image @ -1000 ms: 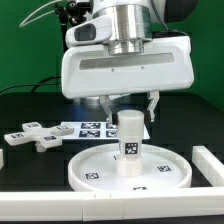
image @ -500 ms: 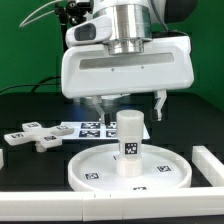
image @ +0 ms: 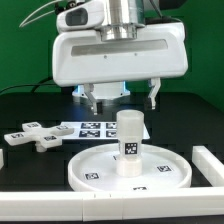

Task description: Assemble round table

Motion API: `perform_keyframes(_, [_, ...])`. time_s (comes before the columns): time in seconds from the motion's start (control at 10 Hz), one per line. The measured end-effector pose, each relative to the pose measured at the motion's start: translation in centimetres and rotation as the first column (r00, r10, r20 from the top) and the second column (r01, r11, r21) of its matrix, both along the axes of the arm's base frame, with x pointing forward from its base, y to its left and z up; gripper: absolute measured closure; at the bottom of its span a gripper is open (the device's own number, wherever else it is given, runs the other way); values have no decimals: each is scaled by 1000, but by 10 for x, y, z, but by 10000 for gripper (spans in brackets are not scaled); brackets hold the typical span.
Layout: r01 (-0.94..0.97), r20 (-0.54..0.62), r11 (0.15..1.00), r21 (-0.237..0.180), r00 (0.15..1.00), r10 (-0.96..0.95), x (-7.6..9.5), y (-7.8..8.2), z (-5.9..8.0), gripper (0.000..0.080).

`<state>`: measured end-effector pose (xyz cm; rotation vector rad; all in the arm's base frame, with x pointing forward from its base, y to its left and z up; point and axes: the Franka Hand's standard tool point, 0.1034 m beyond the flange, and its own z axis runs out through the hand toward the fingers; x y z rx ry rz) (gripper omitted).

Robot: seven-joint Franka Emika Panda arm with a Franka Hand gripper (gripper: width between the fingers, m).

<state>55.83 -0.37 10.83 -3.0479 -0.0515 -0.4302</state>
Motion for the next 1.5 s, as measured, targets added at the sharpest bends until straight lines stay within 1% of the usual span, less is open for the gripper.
perform_keyframes(0.2, [-15,-23,1000,3,1000,15,-2,1,-2,150])
perform_keyframes(0.3, [-25,-18,1000,-4,1000,24,-3,-1,-6,150])
perform_keyframes(0.4, [-28,-52,1000,6,998,29,-7,3,-10,150])
perform_keyframes(0.5, [-49,-113,999,22,992,51,-9,9,-11,150])
perform_keyframes(0.6, [-76,-188,996,40,979,82,-10,12,-11,150])
perform_keyframes(0.7, [-110,-258,993,53,959,120,-5,12,-12,150])
perform_keyframes(0.8, [-109,-297,992,65,947,124,-4,14,-12,150])
perform_keyframes(0.9, [-110,-302,992,67,945,126,-3,15,-12,150])
perform_keyframes(1.1, [-185,-293,982,49,937,191,-1,7,-11,150])
perform_keyframes(1.3, [-230,-270,973,22,936,227,3,9,-11,150])
perform_keyframes(1.5, [-244,-260,970,16,935,240,2,10,-14,150])
